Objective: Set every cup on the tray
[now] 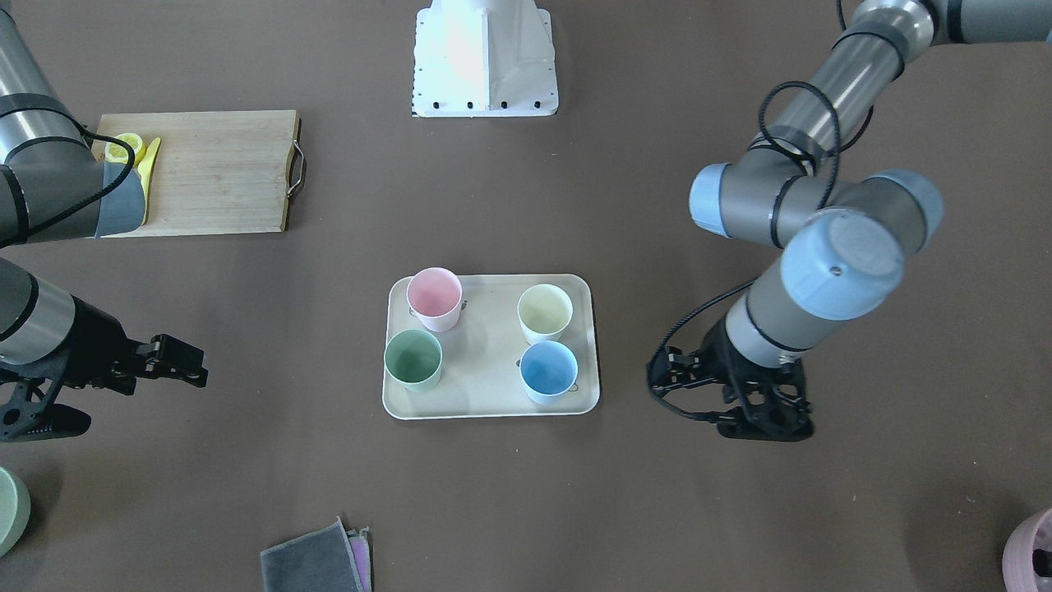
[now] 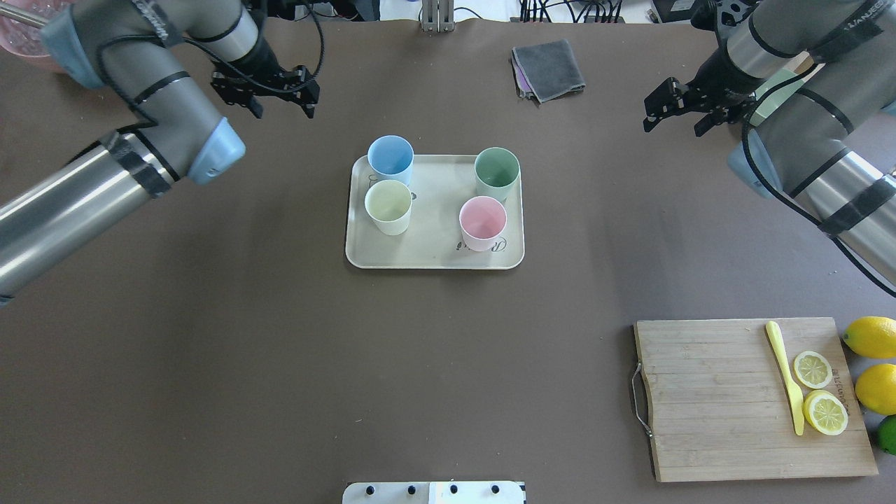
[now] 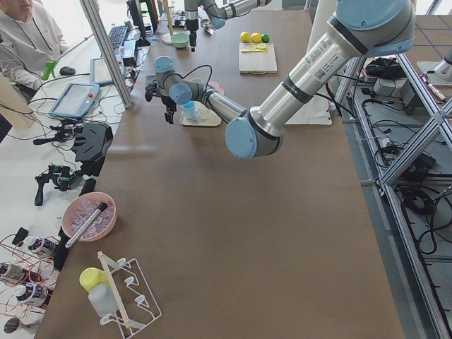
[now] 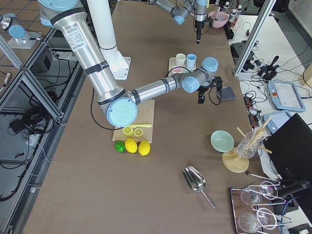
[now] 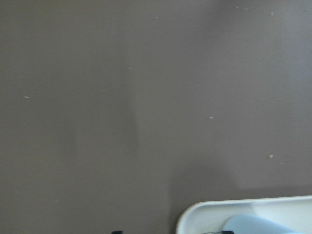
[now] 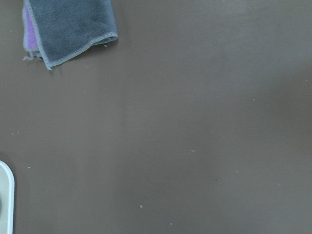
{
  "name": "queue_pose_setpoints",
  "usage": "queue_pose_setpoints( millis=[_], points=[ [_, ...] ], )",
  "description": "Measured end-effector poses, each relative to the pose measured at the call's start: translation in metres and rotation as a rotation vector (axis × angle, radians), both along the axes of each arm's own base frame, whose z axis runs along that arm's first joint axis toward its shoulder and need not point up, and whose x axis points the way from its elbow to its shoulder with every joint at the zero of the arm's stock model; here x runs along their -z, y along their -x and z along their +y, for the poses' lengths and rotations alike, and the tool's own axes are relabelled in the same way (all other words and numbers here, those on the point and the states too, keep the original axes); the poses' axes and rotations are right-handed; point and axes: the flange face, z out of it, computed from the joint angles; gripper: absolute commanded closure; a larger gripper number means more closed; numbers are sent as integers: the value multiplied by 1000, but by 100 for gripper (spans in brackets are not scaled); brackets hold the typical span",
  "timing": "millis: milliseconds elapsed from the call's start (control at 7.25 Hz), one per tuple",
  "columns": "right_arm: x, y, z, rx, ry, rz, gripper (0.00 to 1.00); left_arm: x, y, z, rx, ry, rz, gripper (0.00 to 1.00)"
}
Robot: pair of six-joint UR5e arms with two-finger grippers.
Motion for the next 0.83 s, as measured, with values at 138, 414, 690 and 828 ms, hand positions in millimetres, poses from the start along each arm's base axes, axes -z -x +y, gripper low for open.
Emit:
queue_pose_setpoints(
  millis=[138,414,690,828],
  points=[
    [-13,-21,1,-4,-18,9,0,-35,57,5,-13,-33,-18,2],
    [-57,-79,9,2,-63,40,0,-108,182,19,-62,-122,-105,2],
    [-113,-151,30,10,-105,76,0,-181,295,45,-116,-169,-143,2],
    [-133,-178,45,6,-111,88,0,-208,335,64,-122,-180,-143,2]
  ],
)
